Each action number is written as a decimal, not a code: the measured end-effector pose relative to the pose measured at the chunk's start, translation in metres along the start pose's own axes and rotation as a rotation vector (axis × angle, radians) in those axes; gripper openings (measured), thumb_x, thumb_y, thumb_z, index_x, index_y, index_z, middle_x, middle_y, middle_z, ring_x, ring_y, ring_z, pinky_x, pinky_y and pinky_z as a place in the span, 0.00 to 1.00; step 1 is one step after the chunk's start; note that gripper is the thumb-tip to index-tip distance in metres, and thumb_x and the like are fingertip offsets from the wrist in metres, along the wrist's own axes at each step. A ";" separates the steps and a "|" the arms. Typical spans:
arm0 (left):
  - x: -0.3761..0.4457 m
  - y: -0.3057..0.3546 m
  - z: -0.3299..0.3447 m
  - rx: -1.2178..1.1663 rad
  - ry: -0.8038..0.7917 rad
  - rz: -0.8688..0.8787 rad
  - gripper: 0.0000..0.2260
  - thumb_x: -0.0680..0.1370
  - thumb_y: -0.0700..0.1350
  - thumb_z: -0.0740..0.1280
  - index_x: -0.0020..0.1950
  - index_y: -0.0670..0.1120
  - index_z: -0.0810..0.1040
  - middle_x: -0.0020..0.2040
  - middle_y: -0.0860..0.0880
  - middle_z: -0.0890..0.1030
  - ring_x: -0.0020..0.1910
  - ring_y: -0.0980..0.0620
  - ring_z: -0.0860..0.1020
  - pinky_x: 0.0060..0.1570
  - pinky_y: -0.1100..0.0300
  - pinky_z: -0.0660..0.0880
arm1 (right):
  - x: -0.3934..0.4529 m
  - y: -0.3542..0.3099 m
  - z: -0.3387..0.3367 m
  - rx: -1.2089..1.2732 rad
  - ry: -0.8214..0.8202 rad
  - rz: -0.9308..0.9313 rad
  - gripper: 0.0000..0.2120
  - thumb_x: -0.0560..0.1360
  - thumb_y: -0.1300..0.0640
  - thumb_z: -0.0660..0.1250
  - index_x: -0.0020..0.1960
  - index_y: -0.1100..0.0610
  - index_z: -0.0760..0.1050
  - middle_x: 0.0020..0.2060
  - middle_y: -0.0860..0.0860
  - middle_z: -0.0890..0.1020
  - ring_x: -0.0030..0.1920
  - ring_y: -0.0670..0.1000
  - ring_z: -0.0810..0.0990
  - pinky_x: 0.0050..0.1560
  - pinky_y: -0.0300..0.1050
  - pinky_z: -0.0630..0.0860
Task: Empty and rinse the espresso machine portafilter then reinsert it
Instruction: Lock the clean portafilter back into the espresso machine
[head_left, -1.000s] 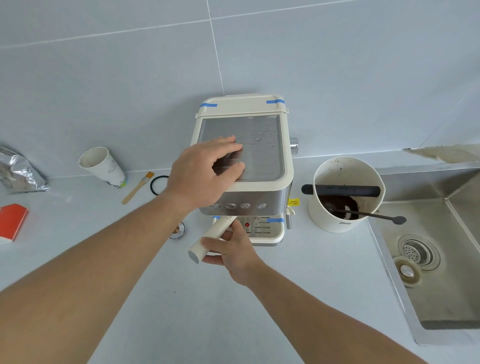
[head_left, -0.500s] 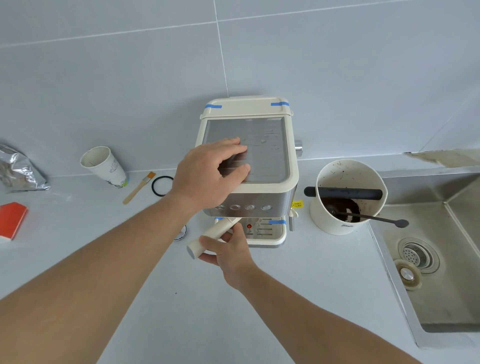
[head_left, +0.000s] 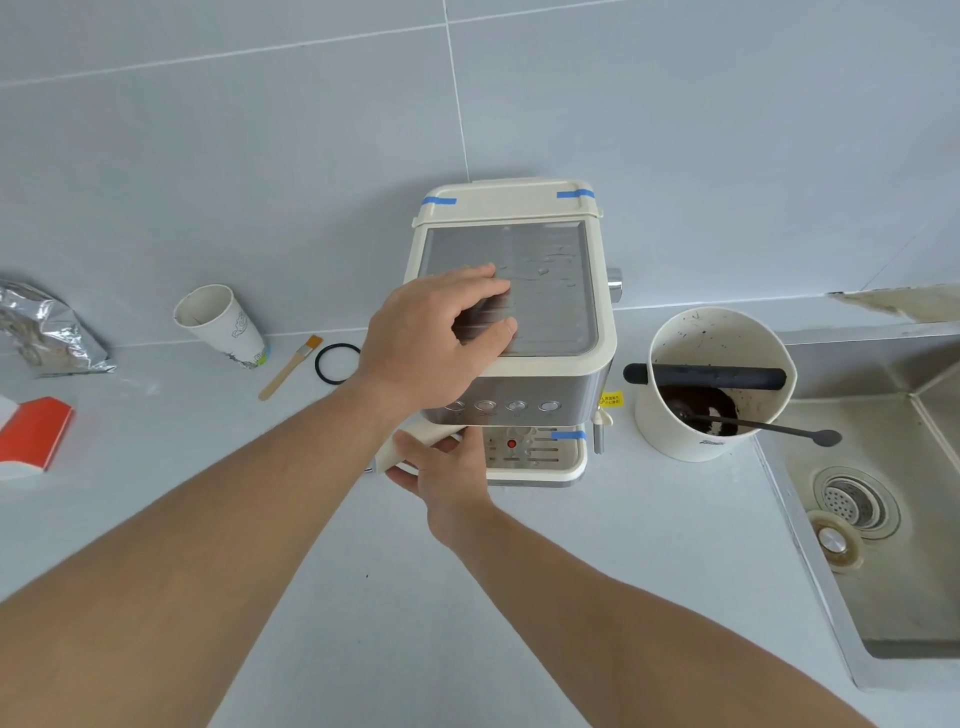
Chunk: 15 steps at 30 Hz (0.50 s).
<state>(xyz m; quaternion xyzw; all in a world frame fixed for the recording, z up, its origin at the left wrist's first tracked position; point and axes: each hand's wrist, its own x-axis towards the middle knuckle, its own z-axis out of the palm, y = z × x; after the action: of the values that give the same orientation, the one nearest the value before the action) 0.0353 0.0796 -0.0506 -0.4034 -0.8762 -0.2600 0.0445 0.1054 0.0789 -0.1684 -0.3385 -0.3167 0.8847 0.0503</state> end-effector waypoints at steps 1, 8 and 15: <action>0.000 0.000 0.000 0.002 0.000 0.000 0.20 0.75 0.58 0.63 0.65 0.56 0.78 0.69 0.58 0.75 0.68 0.57 0.72 0.64 0.56 0.68 | -0.001 0.001 0.000 0.015 0.002 0.000 0.22 0.71 0.69 0.73 0.60 0.59 0.68 0.57 0.58 0.79 0.58 0.60 0.82 0.41 0.48 0.85; -0.001 0.000 0.000 0.007 0.010 0.011 0.20 0.75 0.58 0.63 0.65 0.56 0.78 0.69 0.58 0.75 0.68 0.57 0.72 0.65 0.55 0.69 | -0.008 0.008 -0.008 0.031 0.031 0.007 0.24 0.71 0.69 0.73 0.62 0.59 0.68 0.59 0.59 0.77 0.59 0.59 0.80 0.42 0.46 0.84; -0.001 0.000 0.001 0.001 0.022 0.005 0.19 0.75 0.57 0.64 0.64 0.56 0.78 0.69 0.58 0.76 0.67 0.57 0.73 0.64 0.57 0.67 | -0.001 0.002 0.001 -0.019 0.051 0.027 0.23 0.69 0.69 0.74 0.59 0.59 0.68 0.58 0.59 0.79 0.58 0.59 0.82 0.41 0.46 0.85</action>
<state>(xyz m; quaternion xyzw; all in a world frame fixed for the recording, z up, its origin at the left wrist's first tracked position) 0.0365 0.0793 -0.0513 -0.4028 -0.8747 -0.2638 0.0553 0.1060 0.0764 -0.1686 -0.3656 -0.3190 0.8733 0.0432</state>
